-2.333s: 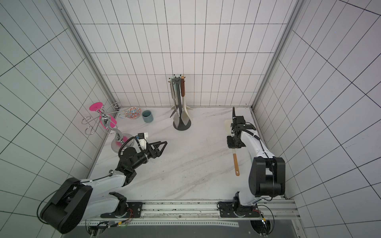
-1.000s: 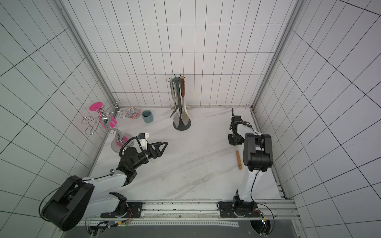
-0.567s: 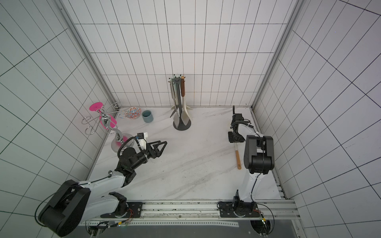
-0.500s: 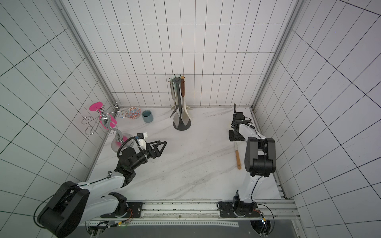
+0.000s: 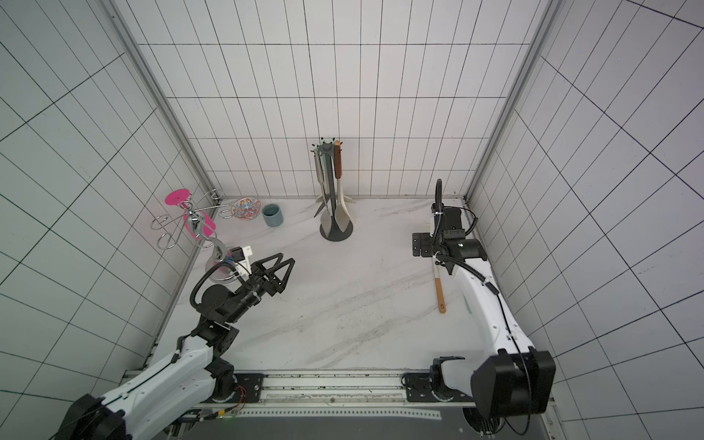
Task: Take the spatula off the kitchen utensil rack
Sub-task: Place the spatula at the center of the board, then take off the spatula from the rack.
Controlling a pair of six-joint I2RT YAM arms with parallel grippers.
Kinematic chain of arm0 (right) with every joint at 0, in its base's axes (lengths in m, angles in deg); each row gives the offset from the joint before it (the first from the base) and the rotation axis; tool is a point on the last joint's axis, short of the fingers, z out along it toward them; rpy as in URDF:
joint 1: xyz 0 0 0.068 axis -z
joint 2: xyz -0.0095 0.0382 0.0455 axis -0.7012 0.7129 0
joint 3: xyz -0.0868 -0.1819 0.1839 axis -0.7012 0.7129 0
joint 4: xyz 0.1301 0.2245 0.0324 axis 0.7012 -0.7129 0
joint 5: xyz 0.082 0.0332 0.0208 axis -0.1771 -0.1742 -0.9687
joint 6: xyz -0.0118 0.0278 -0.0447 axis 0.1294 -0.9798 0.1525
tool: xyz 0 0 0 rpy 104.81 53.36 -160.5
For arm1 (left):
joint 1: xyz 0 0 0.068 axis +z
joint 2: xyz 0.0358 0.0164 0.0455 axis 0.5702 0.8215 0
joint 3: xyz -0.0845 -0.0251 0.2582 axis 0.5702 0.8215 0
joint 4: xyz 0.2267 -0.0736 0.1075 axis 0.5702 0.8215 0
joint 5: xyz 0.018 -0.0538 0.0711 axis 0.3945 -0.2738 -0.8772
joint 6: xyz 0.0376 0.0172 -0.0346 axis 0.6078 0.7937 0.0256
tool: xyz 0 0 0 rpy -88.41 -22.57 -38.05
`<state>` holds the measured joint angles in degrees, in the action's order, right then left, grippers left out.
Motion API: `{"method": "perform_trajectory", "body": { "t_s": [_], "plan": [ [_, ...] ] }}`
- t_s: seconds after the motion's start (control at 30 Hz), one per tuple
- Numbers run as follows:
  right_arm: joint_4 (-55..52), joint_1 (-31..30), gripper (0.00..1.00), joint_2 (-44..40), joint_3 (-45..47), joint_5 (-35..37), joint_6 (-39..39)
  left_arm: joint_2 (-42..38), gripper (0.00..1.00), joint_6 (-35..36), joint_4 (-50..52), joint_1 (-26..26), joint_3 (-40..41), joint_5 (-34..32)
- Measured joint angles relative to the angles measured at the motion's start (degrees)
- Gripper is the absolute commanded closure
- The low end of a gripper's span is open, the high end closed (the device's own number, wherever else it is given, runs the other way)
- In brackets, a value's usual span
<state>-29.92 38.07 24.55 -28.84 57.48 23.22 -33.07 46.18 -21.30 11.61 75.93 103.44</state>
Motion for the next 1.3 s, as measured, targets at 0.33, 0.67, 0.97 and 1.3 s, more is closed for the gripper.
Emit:
{"method": "perform_trajectory", "body": {
  "t_s": [0.33,0.67,0.97,1.3],
  "plan": [
    [-5.4,-6.4,0.01,-20.9,3.8,-11.8,-7.9,-14.4,0.02,1.7,7.1,0.0,2.2,-7.4],
    [-6.6,-6.7,0.01,-26.9,8.4,-19.4,-16.0,-8.3,0.03,1.8,7.9,0.0,2.5,-7.8],
    [-1.6,-6.7,0.01,-19.9,9.3,-21.6,-22.9,2.7,0.03,1.9,5.9,0.0,2.4,-7.0],
    [26.6,-5.9,0.18,-15.8,18.1,-28.9,-25.9,12.1,0.03,2.8,5.4,0.0,-0.5,-4.2]
  ]
}}
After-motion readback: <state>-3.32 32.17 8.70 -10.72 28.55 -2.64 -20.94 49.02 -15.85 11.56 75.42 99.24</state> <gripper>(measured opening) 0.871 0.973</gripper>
